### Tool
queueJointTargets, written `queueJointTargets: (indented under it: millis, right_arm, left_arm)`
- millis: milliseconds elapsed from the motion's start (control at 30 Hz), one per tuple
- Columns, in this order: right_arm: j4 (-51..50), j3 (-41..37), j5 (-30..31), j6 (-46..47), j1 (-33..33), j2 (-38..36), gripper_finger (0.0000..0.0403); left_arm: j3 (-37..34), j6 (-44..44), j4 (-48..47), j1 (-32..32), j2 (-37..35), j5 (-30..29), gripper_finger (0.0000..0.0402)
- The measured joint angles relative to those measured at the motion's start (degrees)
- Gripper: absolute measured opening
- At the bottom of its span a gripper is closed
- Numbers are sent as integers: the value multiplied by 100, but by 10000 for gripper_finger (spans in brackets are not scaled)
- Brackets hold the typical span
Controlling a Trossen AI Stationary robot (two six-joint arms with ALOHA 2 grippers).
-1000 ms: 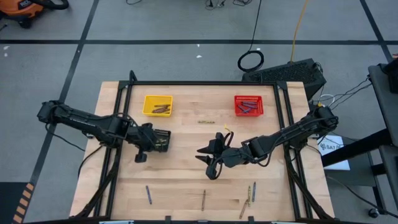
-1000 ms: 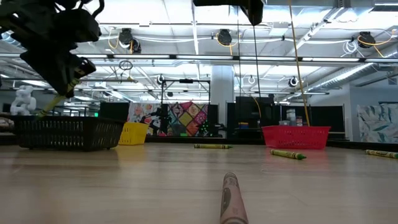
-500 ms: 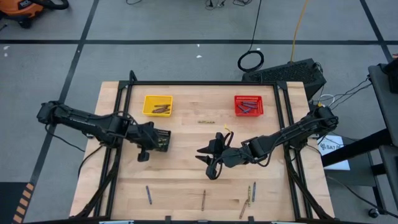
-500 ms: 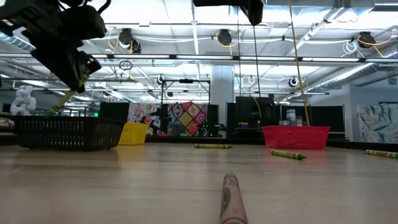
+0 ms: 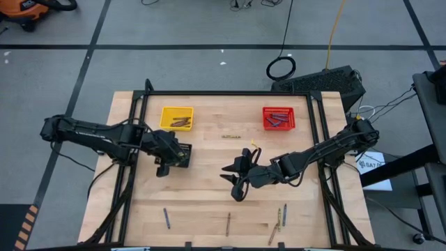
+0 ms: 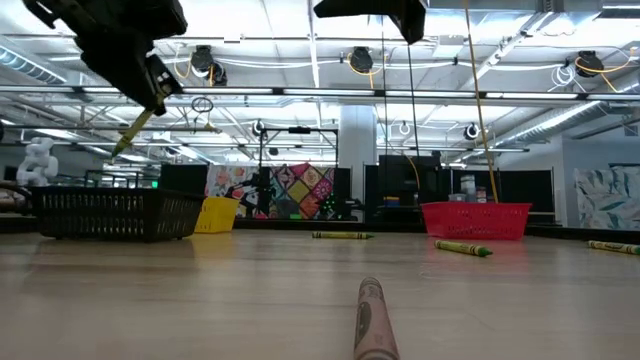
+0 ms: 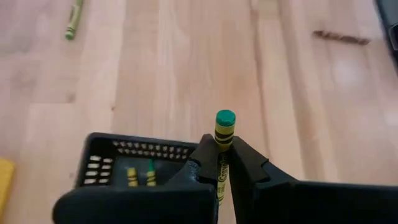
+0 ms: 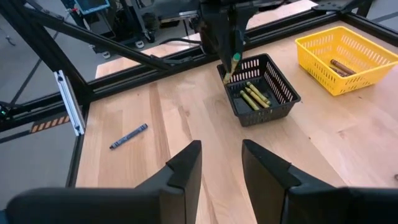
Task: Sort crayons
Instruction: Put the green crayon into the black bin
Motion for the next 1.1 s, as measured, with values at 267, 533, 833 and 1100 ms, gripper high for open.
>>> queueJointTargets:
  millis: [267, 533, 833, 1100]
  right_arm:
    - [-131, 2, 0, 155, 0, 0, 102]
    - [-188, 2, 0, 154, 0, 0, 102]
    - [-339, 2, 17, 325, 0, 0, 102]
    - [-1115, 2, 605, 1346, -139, 0, 102]
  left_arm:
    - [-2, 253, -1252, 320, 153, -811, 9]
    - [-2, 258, -1162, 364, 664, -773, 12]
    - [-2, 257, -970, 359, 1148, -783, 79]
    - [-4, 242, -962, 337, 1143, -783, 97]
